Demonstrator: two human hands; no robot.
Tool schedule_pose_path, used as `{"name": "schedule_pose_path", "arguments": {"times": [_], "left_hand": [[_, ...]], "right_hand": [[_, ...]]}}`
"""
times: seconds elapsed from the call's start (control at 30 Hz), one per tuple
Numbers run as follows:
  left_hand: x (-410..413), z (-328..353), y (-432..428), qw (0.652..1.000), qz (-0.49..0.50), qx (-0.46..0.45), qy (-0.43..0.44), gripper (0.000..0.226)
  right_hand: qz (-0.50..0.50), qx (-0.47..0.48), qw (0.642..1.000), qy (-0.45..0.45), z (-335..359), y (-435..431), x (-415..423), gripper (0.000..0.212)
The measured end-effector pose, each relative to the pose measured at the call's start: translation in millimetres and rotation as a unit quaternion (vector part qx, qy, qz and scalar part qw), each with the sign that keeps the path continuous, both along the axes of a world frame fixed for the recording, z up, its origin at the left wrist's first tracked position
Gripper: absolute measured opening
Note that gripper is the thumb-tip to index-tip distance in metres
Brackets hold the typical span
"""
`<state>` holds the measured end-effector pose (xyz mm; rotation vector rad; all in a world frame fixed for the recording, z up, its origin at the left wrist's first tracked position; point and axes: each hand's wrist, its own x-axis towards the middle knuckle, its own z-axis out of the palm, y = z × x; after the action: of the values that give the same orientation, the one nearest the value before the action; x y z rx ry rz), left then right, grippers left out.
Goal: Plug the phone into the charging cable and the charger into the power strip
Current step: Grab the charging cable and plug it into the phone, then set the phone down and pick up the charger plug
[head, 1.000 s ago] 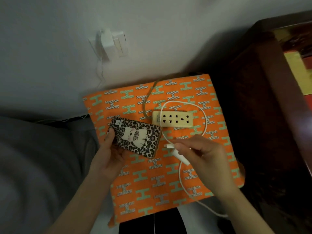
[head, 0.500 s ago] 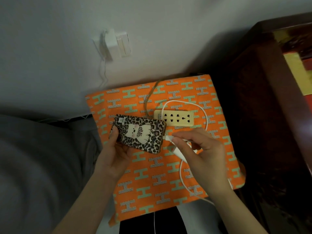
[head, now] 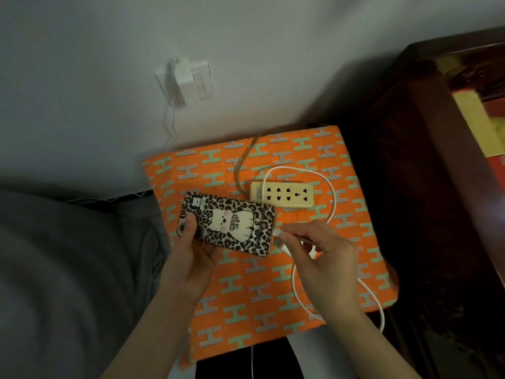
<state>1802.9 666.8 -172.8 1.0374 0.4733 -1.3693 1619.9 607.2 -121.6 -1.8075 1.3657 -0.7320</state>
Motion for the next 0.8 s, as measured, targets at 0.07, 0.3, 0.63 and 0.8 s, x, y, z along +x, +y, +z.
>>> {"name": "schedule_pose_path", "arguments": {"times": [0.07,0.3,0.63,0.8], "left_hand": [[2.0,-3.2,3.7,1.0,-0.015,-0.002,-0.007,0.055],[55.1,-11.9,4.5,0.95,-0.245,0.052,-0.187,0.052],[51.9,-37.1,-29.7,0.674,-0.51,0.082,-0.528,0.041],[48.6,-23.1,-59.5,0.252,-0.617,0.137,-0.733,0.058]], "right_hand": [[0.004,0.004,1.0,-0.008,-0.8,4.6,-0.6,0.009],[0.066,0.116,0.987,0.088,-29.0,-3.7,-33.1,0.022],[0.136,0.013,0.937,0.322,-66.8,-24.0,-27.4,0.03],[-0.097,0.137,0.983,0.074,-51.0,-51.4,-54.0,0.043]]}}
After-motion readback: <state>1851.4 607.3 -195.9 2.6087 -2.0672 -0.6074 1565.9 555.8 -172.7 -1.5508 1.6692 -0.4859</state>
